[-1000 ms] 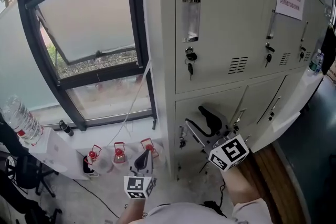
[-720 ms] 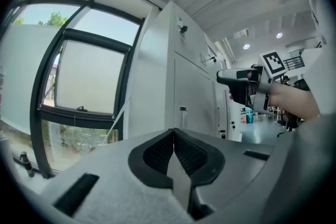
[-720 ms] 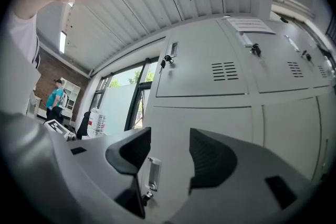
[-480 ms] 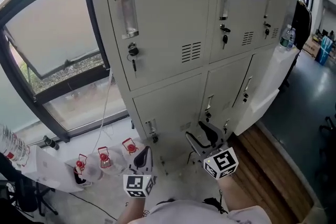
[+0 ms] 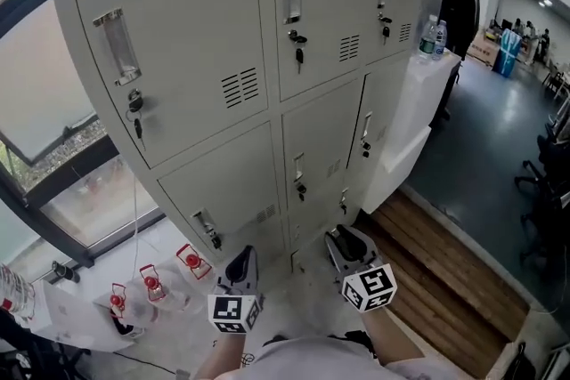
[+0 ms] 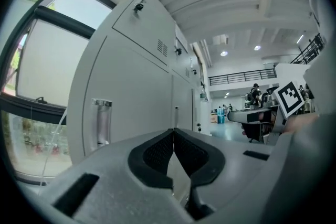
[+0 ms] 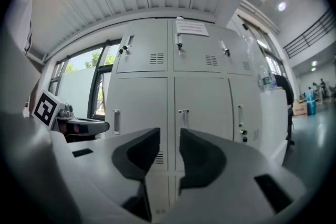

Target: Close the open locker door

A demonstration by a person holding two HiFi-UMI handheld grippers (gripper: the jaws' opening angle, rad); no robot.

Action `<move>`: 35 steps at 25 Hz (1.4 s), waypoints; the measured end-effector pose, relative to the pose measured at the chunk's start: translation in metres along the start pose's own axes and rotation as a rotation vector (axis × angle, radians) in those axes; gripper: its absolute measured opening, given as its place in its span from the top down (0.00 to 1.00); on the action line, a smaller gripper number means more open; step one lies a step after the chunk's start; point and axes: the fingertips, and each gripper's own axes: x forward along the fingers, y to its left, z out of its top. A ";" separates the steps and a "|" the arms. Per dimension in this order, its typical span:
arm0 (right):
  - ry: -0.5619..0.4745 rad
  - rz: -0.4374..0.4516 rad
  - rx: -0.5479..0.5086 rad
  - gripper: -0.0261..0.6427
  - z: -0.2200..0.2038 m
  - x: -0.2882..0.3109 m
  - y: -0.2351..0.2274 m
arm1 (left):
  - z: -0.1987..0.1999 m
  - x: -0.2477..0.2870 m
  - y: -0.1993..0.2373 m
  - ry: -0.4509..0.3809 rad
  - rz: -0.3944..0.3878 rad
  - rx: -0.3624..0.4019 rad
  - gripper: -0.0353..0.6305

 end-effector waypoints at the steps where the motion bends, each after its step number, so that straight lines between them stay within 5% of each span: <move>1: -0.011 -0.030 0.004 0.82 -0.001 -0.007 -0.008 | 0.000 0.005 -0.007 0.001 -0.014 -0.001 0.93; 5: -0.016 -0.117 0.032 0.92 -0.010 -0.032 -0.029 | -0.002 0.019 -0.034 0.009 -0.065 0.000 0.93; 18: 0.051 -0.228 0.084 0.94 -0.037 -0.061 -0.056 | -0.007 0.031 -0.069 0.026 -0.107 0.000 0.93; 35: 0.039 -0.222 0.106 0.94 -0.037 -0.069 -0.051 | -0.010 0.019 -0.074 0.034 -0.096 -0.002 0.93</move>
